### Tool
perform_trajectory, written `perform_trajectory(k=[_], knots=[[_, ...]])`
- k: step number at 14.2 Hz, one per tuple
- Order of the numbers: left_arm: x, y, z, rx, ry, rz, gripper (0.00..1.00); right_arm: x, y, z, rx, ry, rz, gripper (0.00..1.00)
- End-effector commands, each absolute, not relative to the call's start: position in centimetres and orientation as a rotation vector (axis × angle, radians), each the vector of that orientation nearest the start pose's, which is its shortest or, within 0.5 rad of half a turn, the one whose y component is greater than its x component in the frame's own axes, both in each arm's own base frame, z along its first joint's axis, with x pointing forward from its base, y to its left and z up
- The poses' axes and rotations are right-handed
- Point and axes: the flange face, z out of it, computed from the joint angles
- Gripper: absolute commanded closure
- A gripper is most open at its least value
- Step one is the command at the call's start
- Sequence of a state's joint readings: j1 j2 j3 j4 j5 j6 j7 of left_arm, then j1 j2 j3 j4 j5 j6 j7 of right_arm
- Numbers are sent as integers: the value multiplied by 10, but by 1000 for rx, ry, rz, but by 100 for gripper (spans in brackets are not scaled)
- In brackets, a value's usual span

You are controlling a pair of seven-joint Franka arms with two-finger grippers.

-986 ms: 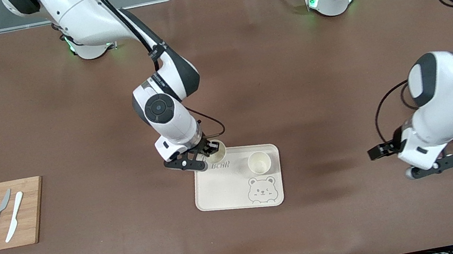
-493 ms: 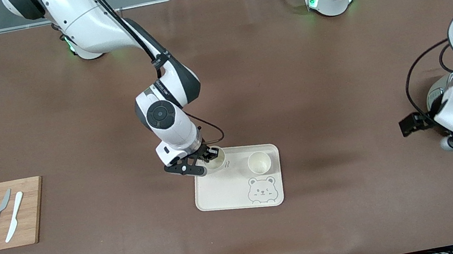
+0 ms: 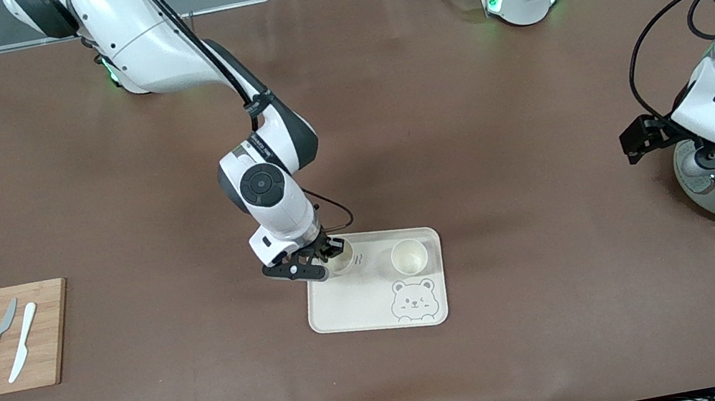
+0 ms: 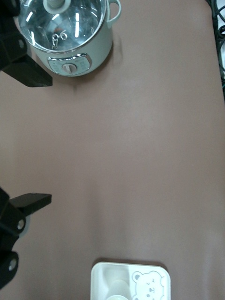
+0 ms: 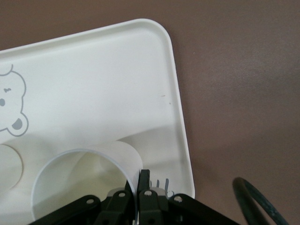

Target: Place white IKEA cup upright on tray with both arms

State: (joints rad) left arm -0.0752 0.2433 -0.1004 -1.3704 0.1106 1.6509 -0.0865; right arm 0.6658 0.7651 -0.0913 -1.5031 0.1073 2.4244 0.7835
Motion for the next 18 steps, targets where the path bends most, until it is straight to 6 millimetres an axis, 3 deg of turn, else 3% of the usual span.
perform_trajectory(k=[1,5,6,7,8,12,15,18], knots=[[616,-91,587,-3068,195,-17,0,614,406,224,-2996,400,-212,100],[599,-89,600,-3064,331,65,0,616,406,219,-2986,399,-234,100],[599,-89,599,-3063,334,70,0,617,405,219,-2985,403,-233,95],[598,-91,599,-3061,343,72,0,618,404,219,-2985,403,-233,25],[598,-90,598,-3060,343,77,0,618,404,222,-2983,400,-240,0],[596,-76,595,-3045,423,127,0,626,403,257,-2965,388,-267,0],[596,-80,594,-3046,424,131,0,644,384,345,-2972,406,-227,0],[596,-79,594,-3049,410,128,0,644,321,439,-3047,289,-89,0]])
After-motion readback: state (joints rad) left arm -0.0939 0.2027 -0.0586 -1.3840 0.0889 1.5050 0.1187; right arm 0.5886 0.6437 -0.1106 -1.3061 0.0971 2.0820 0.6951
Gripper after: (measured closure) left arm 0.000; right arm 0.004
